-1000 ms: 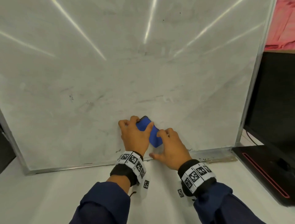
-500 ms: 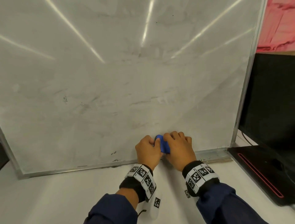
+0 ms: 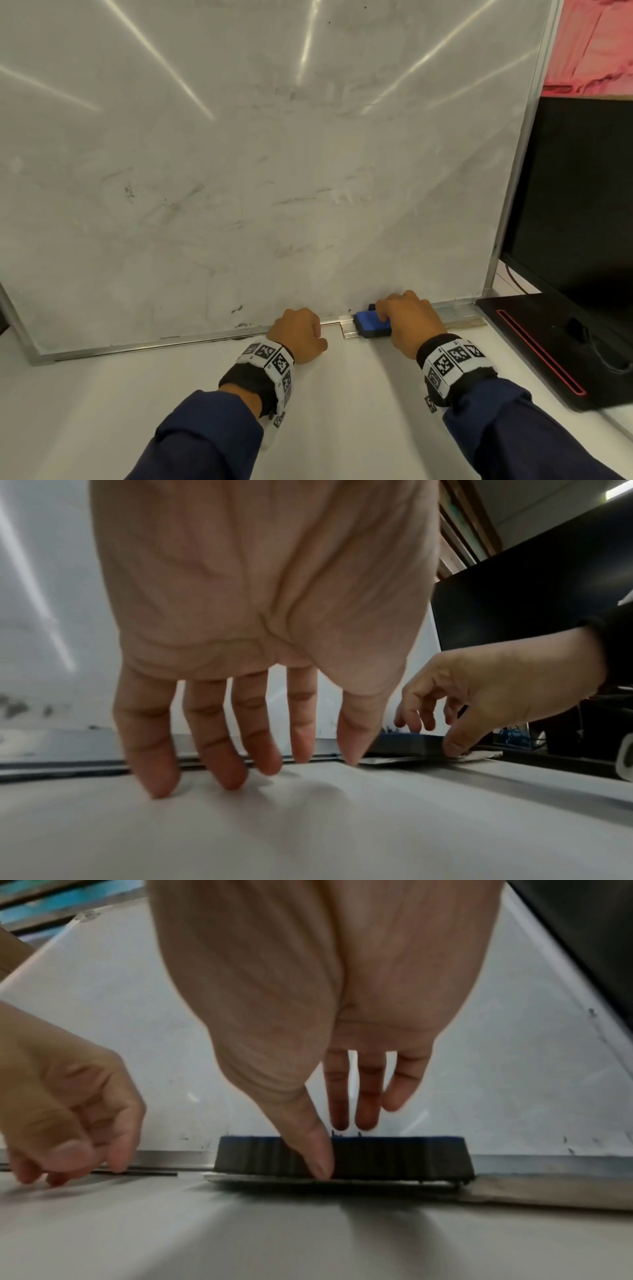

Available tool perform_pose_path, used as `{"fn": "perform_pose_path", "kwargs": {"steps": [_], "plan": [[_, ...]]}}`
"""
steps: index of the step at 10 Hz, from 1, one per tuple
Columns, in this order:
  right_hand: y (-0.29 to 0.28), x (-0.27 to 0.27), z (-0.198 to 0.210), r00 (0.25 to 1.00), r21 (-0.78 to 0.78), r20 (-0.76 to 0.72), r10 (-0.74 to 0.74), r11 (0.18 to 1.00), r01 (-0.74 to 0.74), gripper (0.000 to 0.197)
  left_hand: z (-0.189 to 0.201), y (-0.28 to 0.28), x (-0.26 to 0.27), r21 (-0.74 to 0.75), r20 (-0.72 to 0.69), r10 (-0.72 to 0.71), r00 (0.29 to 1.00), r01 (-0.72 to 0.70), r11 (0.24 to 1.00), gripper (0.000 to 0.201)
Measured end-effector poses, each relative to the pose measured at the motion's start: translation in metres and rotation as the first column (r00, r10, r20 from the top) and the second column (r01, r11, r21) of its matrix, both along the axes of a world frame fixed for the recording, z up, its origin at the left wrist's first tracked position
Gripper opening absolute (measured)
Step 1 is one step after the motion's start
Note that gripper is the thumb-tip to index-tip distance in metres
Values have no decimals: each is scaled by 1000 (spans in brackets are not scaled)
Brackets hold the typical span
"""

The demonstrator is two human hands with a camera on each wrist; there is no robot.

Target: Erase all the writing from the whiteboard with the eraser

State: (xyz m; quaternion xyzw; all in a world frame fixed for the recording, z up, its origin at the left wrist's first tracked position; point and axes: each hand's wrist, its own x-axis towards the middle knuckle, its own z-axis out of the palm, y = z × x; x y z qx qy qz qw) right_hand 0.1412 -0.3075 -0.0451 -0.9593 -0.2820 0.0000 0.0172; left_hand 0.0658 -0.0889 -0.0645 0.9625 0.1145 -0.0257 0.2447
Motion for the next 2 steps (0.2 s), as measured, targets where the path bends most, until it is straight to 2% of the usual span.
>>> {"fn": "perform_pose_path", "kwargs": {"steps": [1,2], "plan": [[3,-5,2,1000,8,-7,-24,1000,24,25,3,11,-8,72,-86,-20,996,26,997,30],[8,-9,3,999,-24,10,-37,999,37,27,8,21,-16,147,-168,18,986,7,989,44]]}}
